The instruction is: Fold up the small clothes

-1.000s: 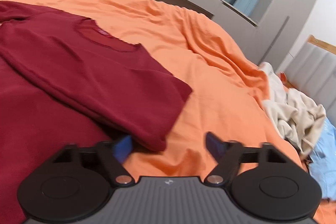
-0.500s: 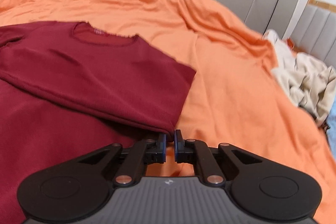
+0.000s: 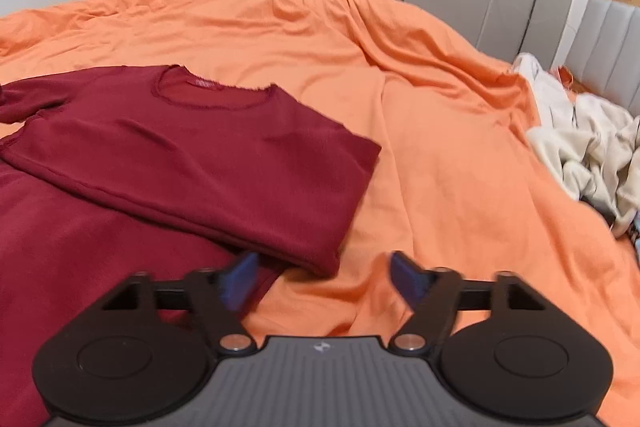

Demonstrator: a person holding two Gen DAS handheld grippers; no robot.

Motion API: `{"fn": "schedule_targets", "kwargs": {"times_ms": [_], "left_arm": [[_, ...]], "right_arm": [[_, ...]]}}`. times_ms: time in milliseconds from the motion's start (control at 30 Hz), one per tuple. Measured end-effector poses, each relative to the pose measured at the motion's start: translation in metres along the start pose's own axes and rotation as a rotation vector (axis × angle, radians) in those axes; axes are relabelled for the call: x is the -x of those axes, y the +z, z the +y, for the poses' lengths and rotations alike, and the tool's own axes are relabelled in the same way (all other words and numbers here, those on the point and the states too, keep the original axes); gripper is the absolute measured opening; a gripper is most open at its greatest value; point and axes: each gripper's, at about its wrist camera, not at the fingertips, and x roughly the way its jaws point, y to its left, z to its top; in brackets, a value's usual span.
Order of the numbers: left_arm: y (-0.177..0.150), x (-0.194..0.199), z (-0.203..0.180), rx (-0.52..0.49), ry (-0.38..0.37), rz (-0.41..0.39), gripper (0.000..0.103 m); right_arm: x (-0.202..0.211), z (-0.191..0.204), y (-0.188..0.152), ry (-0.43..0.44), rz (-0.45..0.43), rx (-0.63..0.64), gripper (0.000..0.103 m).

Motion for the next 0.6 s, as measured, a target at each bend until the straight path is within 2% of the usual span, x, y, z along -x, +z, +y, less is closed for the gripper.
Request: {"fn": "schedule_targets", "kwargs": {"times_ms": [33,133,233,367,500,600], "left_arm": [[0.003,0.008,0.005,0.012,0.006,-0.028,0.102],[0.013,0.029,0.021,0.027,0.042,-0.088,0.102],[0.023,0.052,0.047,0.048,0.115,-0.148,0.102],[0.031,0.089,0.094,0.131,0.222,-0.236,0.102],[0.03,0.119,0.14,0.229,0.324,-0.305,0.102],[0.027,0.132,0.17,0.284,0.394,-0.329,0.102]], "right_arm": [[0.002,0.0,0.0,-0.015,-0.014,0.011,0.099],[0.009,-0.002,0.002,-0.016,-0.057,0.003,0.103],[0.018,-0.007,0.003,0.046,-0.119,-0.049,0.103],[0.027,-0.01,0.008,0.108,-0.192,-0.095,0.103],[0.029,-0.001,0.011,0.124,-0.218,-0.085,0.103],[0.027,0.008,0.011,0.125,-0.222,-0.059,0.103]]}}
